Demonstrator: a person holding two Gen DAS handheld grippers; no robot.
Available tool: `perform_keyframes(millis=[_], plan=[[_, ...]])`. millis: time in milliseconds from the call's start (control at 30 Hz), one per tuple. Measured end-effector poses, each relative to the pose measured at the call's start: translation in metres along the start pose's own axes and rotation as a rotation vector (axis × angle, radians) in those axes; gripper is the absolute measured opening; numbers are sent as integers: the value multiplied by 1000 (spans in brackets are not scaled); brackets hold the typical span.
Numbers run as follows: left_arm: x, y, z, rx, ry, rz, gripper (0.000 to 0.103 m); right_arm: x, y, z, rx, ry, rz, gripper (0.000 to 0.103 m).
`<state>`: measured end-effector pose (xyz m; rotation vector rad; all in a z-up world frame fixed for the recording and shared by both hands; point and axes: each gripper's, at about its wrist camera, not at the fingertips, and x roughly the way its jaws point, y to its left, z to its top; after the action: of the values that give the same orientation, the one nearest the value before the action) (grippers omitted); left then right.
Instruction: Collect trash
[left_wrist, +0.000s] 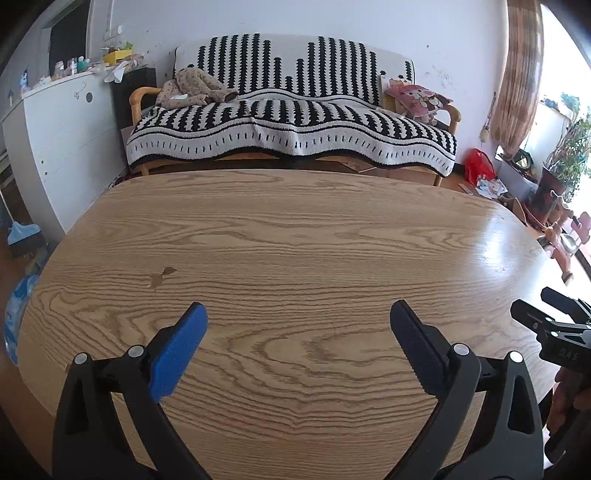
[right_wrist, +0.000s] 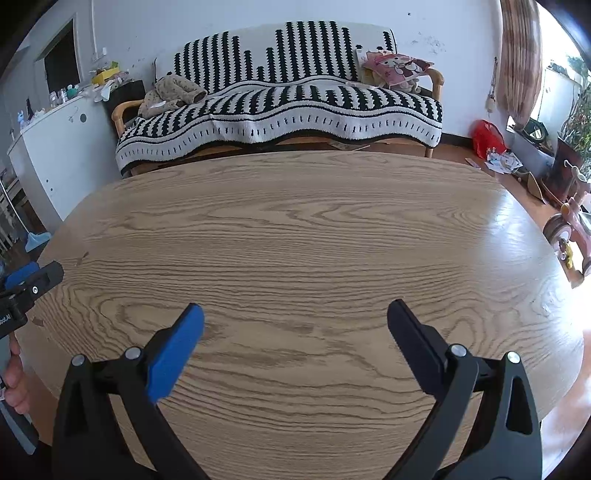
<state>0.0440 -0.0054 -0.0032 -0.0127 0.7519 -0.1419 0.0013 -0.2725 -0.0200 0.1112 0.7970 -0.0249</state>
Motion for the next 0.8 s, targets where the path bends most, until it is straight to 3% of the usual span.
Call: perform_keyframes(millis=[800], plan=[[3, -9, -1, 13, 3, -1, 96, -12, -13, -4, 6, -6, -10, 96]])
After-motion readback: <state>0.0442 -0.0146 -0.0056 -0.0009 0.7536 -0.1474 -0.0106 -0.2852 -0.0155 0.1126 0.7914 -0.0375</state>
